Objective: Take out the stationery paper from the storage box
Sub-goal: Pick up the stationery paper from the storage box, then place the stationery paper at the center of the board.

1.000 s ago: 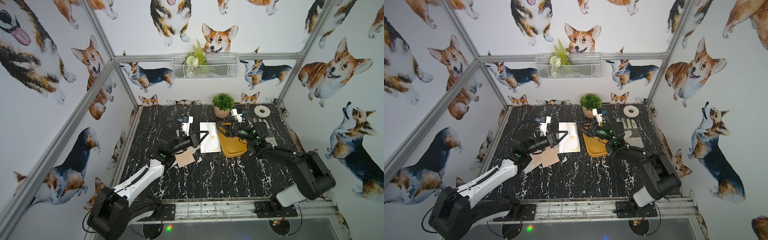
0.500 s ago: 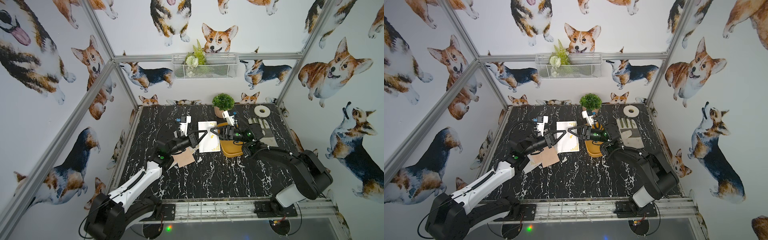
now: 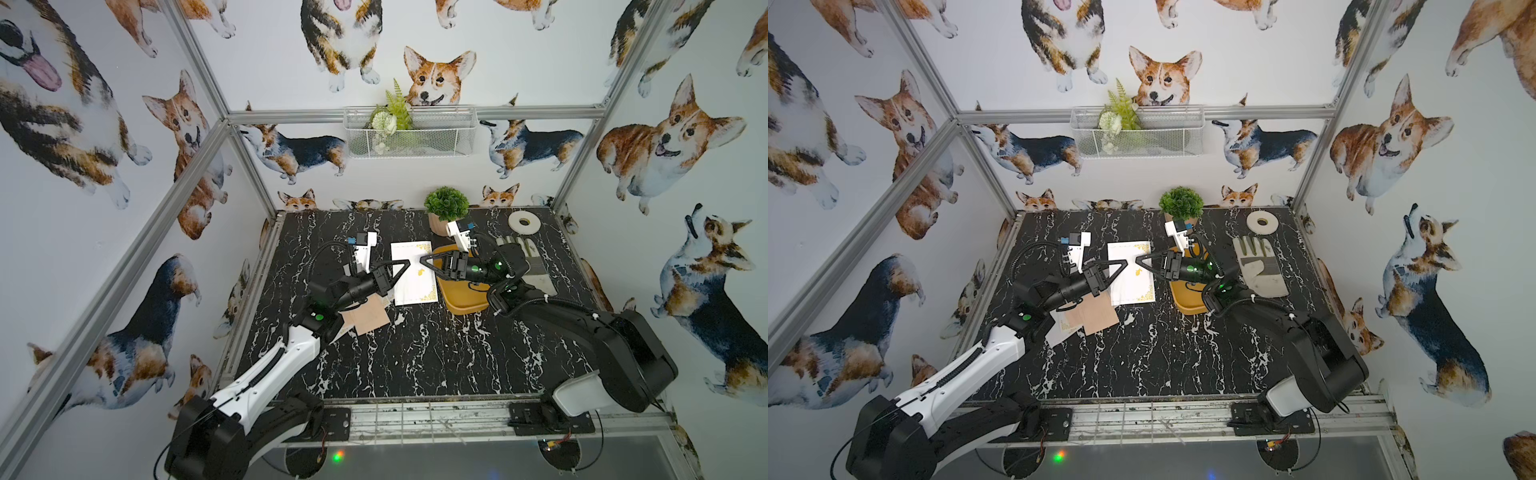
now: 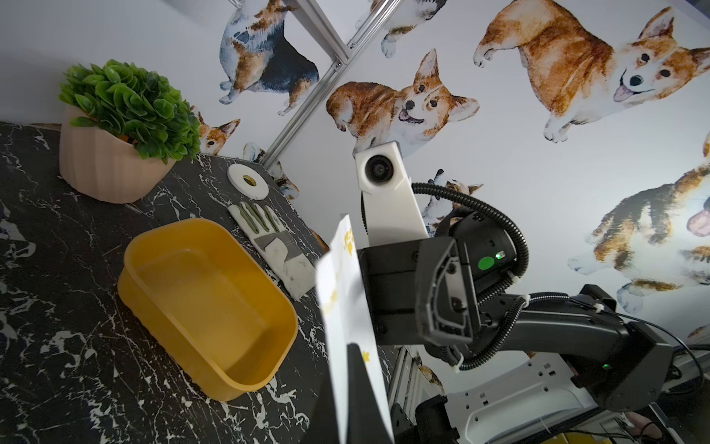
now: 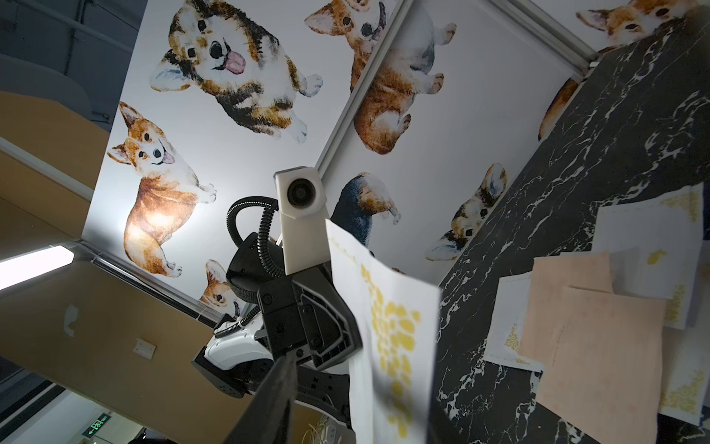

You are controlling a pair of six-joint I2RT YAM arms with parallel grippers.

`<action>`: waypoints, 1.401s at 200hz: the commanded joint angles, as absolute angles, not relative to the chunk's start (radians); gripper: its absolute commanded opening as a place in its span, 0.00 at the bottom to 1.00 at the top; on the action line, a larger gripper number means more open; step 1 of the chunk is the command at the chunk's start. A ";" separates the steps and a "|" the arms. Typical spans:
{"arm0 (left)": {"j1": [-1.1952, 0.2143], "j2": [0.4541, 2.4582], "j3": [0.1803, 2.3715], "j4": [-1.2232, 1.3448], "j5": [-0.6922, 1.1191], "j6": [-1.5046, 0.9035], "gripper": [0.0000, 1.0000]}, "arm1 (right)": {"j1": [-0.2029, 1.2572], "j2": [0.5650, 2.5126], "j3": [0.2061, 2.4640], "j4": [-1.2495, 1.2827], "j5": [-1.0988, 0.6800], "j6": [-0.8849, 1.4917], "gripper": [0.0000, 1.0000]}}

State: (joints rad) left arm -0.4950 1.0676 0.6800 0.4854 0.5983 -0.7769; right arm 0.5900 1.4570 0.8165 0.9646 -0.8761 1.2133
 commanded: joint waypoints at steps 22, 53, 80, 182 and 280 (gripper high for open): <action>-0.489 1.071 0.684 0.472 0.597 -0.759 0.00 | 0.592 1.400 0.843 0.766 -0.845 1.105 0.20; -0.485 1.068 0.687 0.455 0.592 -0.752 0.00 | 0.592 1.364 0.855 0.639 -0.809 1.026 0.00; -0.473 1.046 0.712 0.313 0.537 -0.692 0.00 | 0.591 1.330 0.887 0.456 -0.778 0.928 0.73; -0.301 1.218 0.680 0.077 0.313 -0.597 0.00 | 0.591 1.218 0.909 0.020 -0.594 0.645 0.90; -0.293 1.324 0.607 0.101 0.187 -0.583 0.12 | 0.592 1.252 0.908 -0.027 -0.536 0.624 0.98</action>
